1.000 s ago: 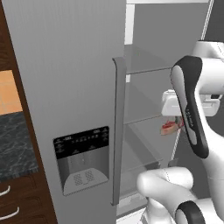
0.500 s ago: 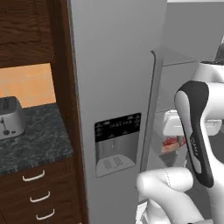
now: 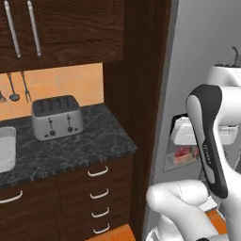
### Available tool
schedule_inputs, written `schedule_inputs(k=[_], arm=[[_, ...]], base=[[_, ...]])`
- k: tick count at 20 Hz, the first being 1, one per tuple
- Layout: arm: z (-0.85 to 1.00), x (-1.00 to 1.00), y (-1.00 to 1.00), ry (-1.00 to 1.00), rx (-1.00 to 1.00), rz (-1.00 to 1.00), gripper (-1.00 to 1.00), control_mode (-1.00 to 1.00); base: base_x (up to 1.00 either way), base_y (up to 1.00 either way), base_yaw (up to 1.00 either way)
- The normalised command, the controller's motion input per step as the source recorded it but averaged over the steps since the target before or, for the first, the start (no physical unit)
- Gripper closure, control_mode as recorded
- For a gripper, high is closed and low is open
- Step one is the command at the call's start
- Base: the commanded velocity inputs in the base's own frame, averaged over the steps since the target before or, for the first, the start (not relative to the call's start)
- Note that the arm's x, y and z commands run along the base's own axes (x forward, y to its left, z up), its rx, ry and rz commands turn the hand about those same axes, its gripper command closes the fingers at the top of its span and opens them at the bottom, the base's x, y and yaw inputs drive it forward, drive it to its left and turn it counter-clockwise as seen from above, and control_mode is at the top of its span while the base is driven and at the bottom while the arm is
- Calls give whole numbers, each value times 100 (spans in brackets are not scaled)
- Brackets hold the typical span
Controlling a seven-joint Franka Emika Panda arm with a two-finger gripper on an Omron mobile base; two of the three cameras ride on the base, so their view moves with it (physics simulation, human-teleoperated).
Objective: Place one mushroom and one steak in each tupperware on the nearby counter, to pack two identical lunches.
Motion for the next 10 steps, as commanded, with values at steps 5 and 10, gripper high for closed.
schedule_inputs(k=[5,10], arm=[[0,0,0,0,0,0,100,100],[0,0,0,0,0,0,100,100]], base=[[46,100,0],[58,100,0]])
